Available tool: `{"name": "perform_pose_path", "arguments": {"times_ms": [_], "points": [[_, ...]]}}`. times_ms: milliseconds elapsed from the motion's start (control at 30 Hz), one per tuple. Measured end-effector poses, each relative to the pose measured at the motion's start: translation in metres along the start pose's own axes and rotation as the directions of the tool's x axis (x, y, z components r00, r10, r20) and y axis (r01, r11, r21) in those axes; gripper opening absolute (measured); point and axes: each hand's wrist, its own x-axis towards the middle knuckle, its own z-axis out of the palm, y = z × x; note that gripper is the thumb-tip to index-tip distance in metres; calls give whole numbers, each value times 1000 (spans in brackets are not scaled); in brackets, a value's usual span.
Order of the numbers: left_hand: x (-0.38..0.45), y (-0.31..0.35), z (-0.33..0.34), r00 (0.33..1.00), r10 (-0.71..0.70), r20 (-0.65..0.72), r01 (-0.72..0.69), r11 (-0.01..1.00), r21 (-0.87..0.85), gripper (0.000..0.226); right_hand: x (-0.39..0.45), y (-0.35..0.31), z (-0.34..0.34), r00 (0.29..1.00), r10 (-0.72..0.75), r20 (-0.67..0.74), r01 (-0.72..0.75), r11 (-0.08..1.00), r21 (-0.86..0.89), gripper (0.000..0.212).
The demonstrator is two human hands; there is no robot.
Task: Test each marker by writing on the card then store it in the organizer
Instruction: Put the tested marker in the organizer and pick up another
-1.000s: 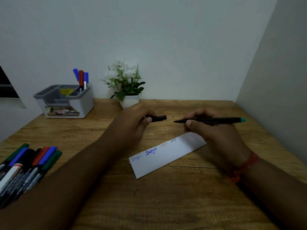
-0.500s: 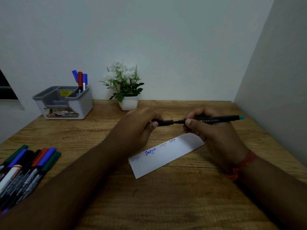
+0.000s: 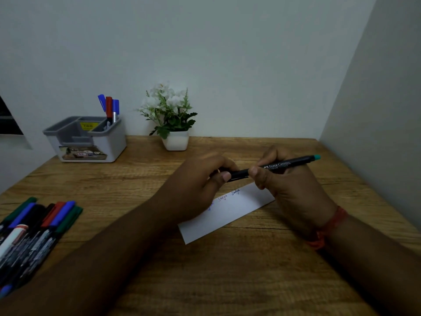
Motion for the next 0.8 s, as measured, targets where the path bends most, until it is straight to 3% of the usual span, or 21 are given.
{"name": "perform_pose_path", "arguments": {"times_ms": [200, 367, 433, 500, 567, 633, 733, 800], "points": [[-1, 7, 1, 982, -188, -17, 181, 966, -185, 25, -1, 2, 8, 999, 4, -32, -3, 1000, 9, 23], [2, 12, 5, 984, -169, -54, 160, 977, -142, 20, -1, -1, 8, 997, -9, -73, 3, 997, -75, 32], [4, 9, 7, 988, -140, -61, 136, 989, -60, 20, 0, -4, 8, 995, 12, -97, -19, 997, -70, 34], [3, 2, 5, 989, -147, -11, 147, 976, 158, 41, 1, -4, 8, 987, 83, -138, -82, 997, 14, 34], [0, -7, -1, 972, -226, 57, 176, 871, 460, 69, 2, -5, 9, 975, 163, -150, -146, 982, 120, 30], [-3, -14, -11, 945, -315, 93, 189, 754, 629, 86, 4, -8, 12, 969, 209, -130, -191, 972, 140, 24], [-4, -16, -25, 902, -401, 158, 178, 680, 711, 88, 8, -14, 19, 964, 253, -82, -251, 968, 23, 19], [-6, -15, -41, 871, -460, 174, 201, 657, 727, 86, 14, -15, 26, 971, 237, -44, -241, 955, -174, 18]]}}
